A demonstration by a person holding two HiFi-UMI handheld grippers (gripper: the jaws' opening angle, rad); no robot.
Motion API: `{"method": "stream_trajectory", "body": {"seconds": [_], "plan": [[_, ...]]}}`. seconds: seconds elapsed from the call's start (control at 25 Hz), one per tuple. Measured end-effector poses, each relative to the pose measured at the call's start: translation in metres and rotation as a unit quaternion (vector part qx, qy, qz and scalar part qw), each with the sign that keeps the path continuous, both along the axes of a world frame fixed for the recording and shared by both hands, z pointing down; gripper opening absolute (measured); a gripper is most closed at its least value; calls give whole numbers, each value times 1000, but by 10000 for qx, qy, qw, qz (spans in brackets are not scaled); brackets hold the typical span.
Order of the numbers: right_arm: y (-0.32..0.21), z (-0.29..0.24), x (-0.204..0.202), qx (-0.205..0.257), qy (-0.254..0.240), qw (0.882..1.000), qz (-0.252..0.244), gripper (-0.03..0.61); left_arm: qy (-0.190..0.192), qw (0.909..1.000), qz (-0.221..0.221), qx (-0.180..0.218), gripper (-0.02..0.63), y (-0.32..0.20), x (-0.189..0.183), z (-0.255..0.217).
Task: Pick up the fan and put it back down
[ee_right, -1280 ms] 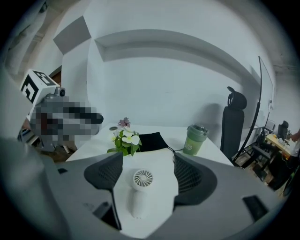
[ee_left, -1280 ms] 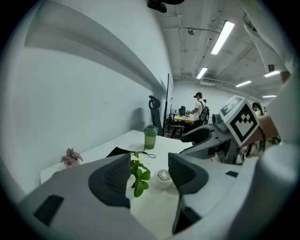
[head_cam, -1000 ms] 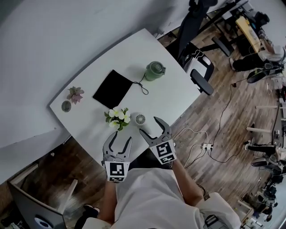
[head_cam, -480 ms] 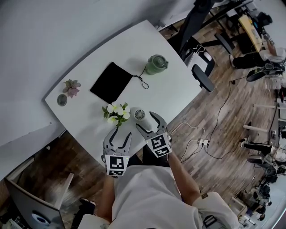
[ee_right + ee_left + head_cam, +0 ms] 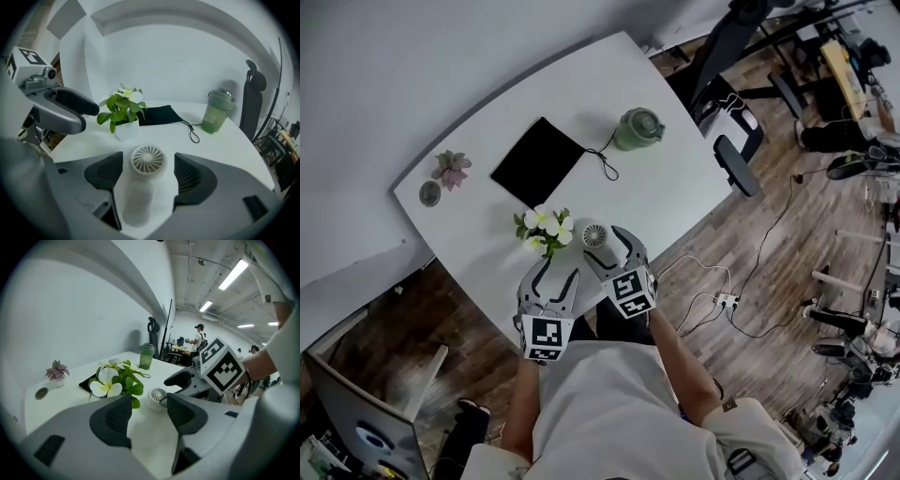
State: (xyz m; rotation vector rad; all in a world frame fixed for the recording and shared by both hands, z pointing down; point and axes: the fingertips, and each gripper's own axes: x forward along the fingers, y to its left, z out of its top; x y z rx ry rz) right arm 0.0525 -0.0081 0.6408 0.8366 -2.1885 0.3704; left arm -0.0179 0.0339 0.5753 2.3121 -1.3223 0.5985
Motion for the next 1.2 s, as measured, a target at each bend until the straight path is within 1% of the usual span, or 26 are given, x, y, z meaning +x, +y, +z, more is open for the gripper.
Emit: {"method": "stream_trajectory", "body": {"seconds": [0.36,0.8,1.08,1.2], "plan": [[-4,20,-7,-270,49,9993,-273,373,-25,9997,-185,-138,233,1,3,7],[-7,40,-15,-508,73,9971,-553,376,-92,9991,-349,-209,231,0,0,12],[-10,46,-17,-603,-6,9966,-561,371,-120,9990,-368,-210,229,0,0,13],[-9,46,-17,-654,42,9959,-616,370,-114,9991,-364,-182,227,-1,0,11]]}}
